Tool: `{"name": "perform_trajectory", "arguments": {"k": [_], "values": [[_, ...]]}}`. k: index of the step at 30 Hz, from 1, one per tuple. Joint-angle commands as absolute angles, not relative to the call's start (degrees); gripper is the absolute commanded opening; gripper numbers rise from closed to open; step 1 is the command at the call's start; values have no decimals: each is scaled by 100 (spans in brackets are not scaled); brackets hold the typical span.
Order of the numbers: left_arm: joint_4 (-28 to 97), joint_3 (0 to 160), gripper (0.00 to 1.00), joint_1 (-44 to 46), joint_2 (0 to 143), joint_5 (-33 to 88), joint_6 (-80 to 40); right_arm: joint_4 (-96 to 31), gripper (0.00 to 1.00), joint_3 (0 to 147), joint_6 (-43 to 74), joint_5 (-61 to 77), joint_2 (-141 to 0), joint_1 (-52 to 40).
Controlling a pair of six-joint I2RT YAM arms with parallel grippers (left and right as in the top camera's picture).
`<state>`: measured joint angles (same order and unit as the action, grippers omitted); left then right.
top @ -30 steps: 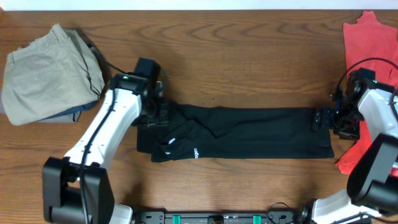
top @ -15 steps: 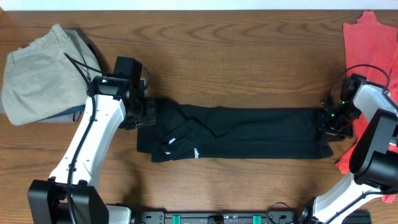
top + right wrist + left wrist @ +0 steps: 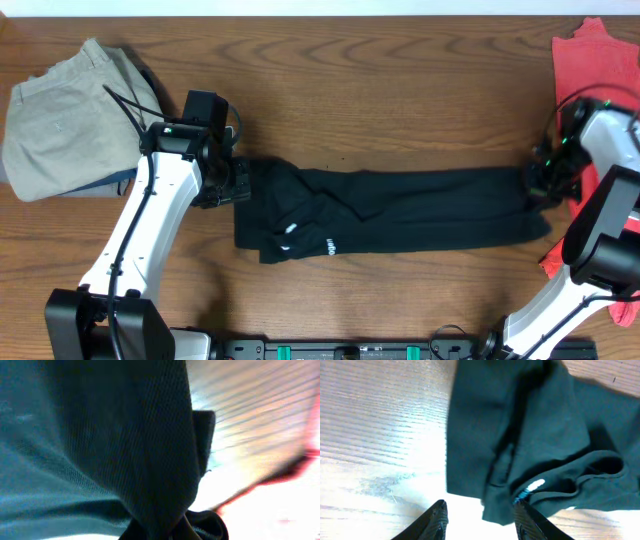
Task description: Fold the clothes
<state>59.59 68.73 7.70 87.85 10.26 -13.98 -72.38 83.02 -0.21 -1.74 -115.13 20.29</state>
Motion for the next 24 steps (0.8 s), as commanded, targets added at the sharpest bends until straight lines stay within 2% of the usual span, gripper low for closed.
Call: {"name": "perform_trajectory", "arguments": {"k": [1, 19, 24], "values": [[5975, 6858, 45, 751, 8742, 976, -1470, -7476, 1, 8860, -56, 71, -11426, 1916], [6171, 6858, 46, 751, 8744, 978, -1472, -7887, 1, 8801, 183, 198, -11133, -937], [6254, 6858, 50, 751, 8744, 978, -1470, -7758, 1, 8799, 760, 200, -11139, -1490]]}}
